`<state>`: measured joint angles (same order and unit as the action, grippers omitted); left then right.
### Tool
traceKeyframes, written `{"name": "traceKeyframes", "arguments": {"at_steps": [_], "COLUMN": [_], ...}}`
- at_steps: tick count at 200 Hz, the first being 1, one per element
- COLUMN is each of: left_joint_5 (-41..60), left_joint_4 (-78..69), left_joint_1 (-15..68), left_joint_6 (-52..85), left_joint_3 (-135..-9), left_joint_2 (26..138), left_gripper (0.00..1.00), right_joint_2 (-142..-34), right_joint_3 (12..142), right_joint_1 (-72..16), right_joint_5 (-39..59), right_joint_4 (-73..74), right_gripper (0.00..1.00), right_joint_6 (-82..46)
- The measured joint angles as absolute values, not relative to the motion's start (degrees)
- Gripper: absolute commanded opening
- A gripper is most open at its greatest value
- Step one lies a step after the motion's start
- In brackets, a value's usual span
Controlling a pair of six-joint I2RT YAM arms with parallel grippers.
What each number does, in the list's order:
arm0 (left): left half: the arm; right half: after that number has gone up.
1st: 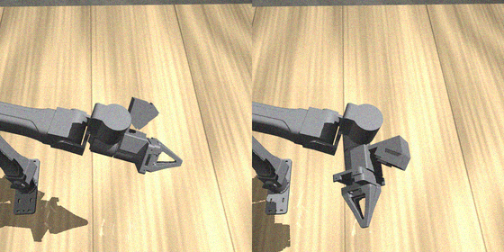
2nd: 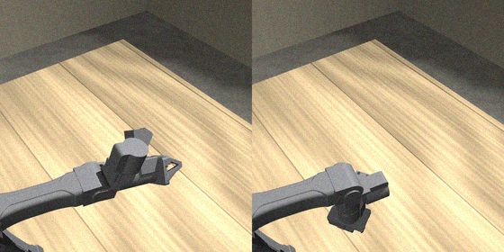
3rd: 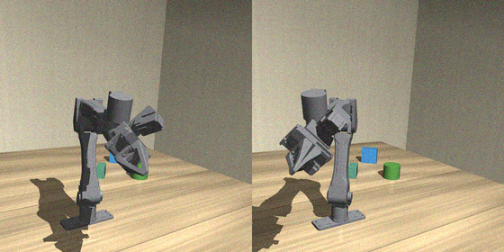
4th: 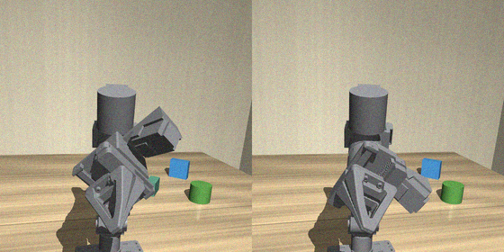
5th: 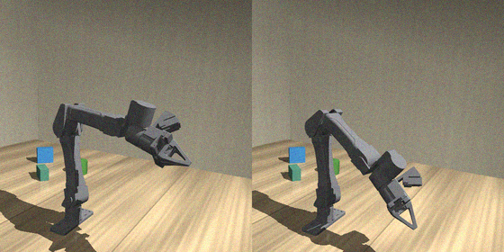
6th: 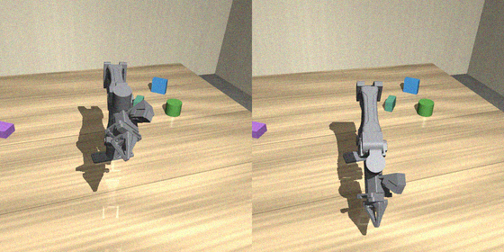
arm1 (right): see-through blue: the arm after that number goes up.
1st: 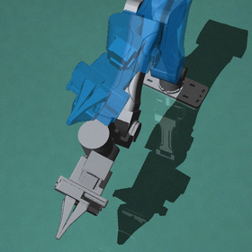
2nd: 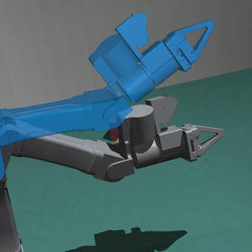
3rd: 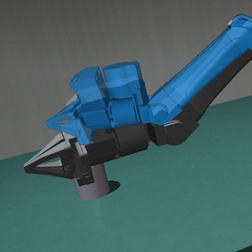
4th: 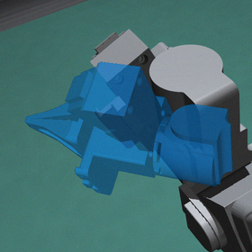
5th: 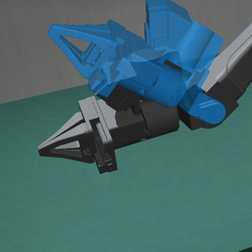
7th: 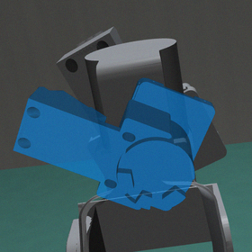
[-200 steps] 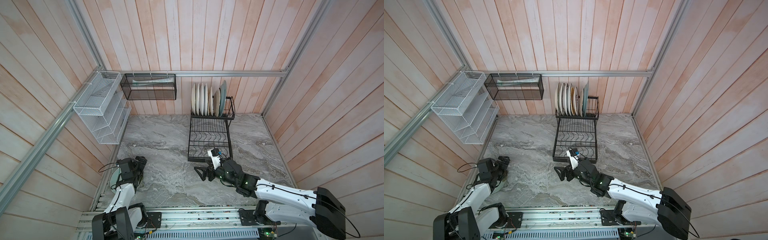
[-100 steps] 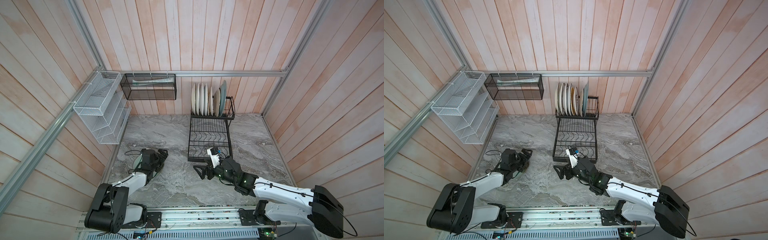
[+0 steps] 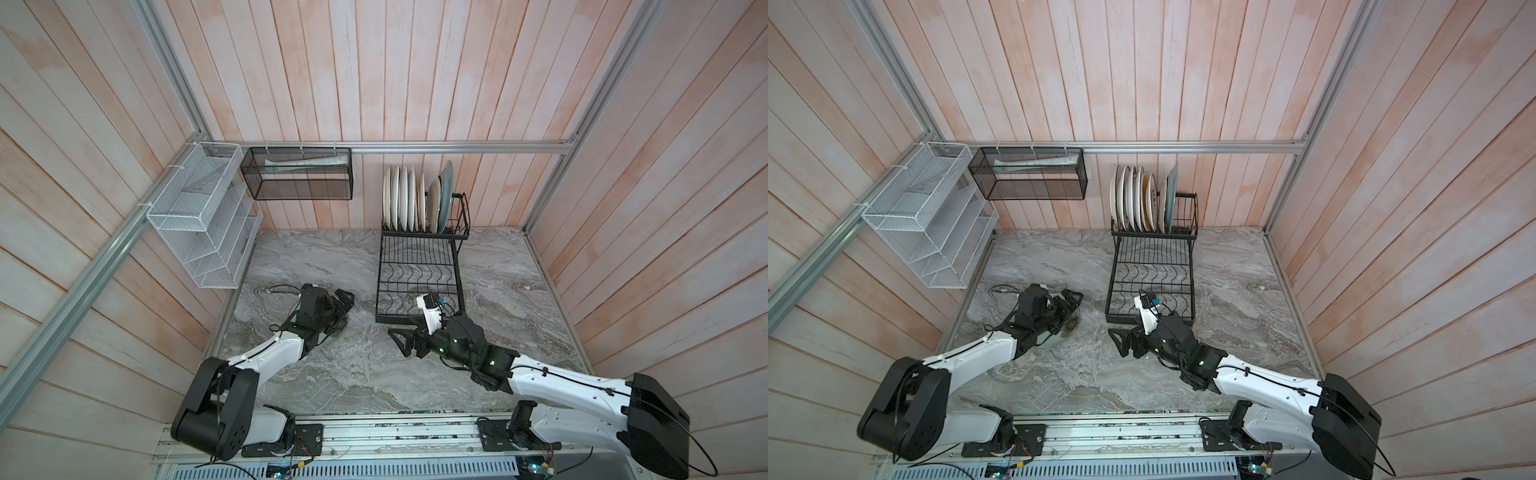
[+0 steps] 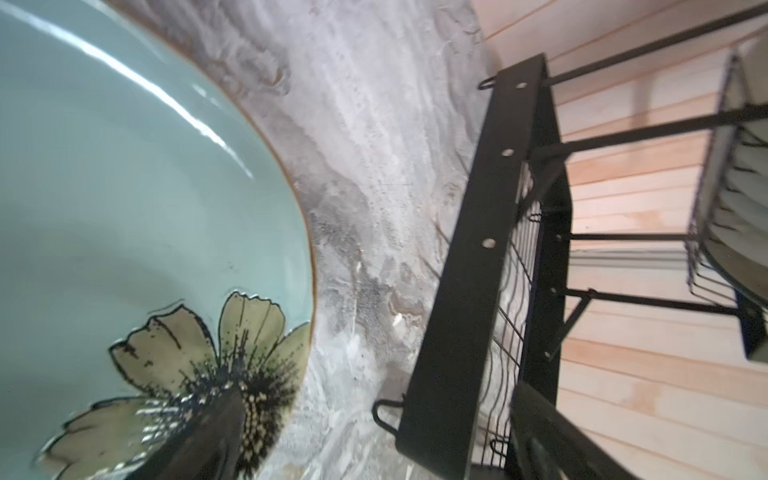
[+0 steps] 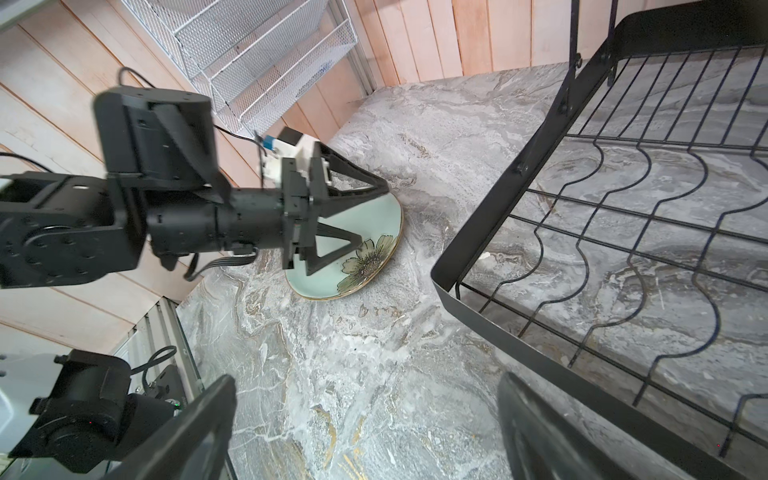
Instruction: Load the plates into the dish rack
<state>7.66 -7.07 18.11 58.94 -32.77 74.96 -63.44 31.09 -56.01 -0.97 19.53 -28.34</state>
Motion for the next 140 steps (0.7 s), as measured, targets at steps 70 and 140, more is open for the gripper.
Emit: {"name": "traceKeyframes", "arguments": {"at_steps": [70,140], "left_joint_5": [9.1,14.9], "left_joint_4": [10.3,14.4], "left_joint_1": [-2.3,-15.9], "left_joint_6": [47.2,52.3], "left_joint_3": [-23.0,-12.6], "left_joint_2": [33.6,37.2], "left_gripper": [0.91,0.78], "right_joint_2": [-62.7,-63.8], "right_joint_3": [28.8,28.7], "right_joint_1": [-55.0,-54.9], "right_joint_5": [-0.1,2.4], "right_joint_4": [20.8,21.3], "right_gripper": [0.98,0.98], "right_joint_6": [-28.5,-28.8]}}
